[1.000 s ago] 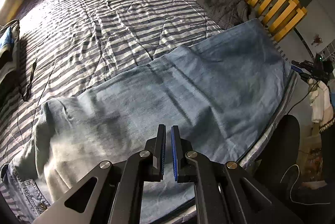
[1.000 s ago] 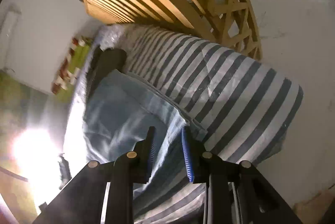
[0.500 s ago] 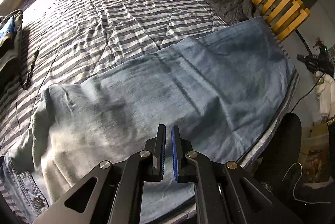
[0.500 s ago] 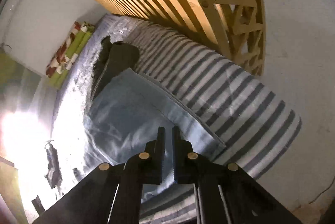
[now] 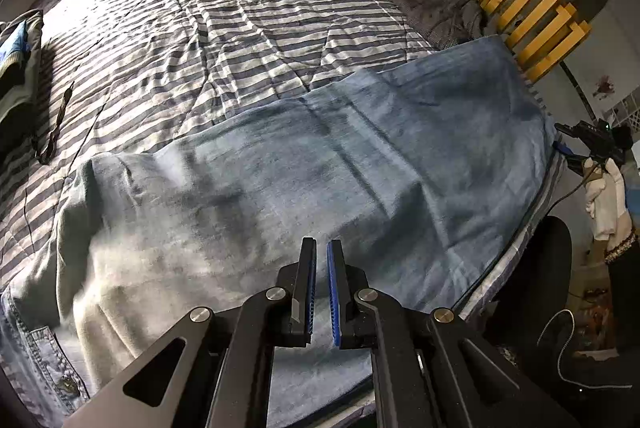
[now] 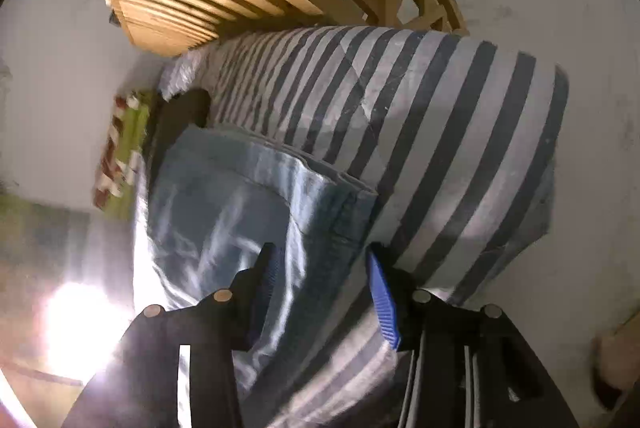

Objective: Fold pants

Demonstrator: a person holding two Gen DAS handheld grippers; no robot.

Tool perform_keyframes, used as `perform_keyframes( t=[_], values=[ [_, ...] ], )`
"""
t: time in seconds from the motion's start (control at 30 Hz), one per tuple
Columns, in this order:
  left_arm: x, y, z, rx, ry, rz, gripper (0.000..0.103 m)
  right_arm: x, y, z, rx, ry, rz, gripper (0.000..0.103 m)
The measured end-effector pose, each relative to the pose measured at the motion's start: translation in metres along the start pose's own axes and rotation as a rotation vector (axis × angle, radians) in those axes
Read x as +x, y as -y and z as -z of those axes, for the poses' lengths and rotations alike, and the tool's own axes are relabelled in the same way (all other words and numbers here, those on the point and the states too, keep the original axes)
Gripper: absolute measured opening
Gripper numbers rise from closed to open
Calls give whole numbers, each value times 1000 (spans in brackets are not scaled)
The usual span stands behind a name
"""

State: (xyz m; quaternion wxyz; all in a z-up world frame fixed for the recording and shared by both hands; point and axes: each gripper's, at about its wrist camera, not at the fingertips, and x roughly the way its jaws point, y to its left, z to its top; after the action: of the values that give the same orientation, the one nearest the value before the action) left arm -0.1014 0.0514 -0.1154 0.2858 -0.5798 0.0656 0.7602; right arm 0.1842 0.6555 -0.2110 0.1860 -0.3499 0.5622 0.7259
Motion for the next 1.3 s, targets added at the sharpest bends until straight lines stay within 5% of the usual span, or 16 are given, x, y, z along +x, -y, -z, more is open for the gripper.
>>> perform_keyframes(
  t=[0.23, 0.33, 0.43, 0.6, 0.7, 0.9, 1.07, 1.3],
  values=[
    [8, -6, 1, -14, -21, 4, 6, 11, -16, 0, -83, 71, 19, 40],
    [10, -6, 1, -13, -20, 10, 6, 15, -17, 4, -116, 76, 56, 17],
    [11, -7, -1, -16, -22, 10, 6, 10, -10, 5, -65, 98, -6, 10],
    [10, -3, -1, 0, -23, 15, 6, -35, -49, 12, -182, 197, -70, 6],
    [12, -2, 0, 2, -23, 20, 6, -46, -69, 21, -284, 250, -15, 6],
    [28, -14, 10, -49, -65, 102, 6, -8, -60, 21, -265, 184, 179, 6],
    [51, -31, 27, -83, -105, 122, 6, -52, -122, 41, -387, 268, 81, 6],
    [-3, -60, 44, -136, 57, 107, 7, -88, -256, 120, -634, 284, -124, 6]
  ],
)
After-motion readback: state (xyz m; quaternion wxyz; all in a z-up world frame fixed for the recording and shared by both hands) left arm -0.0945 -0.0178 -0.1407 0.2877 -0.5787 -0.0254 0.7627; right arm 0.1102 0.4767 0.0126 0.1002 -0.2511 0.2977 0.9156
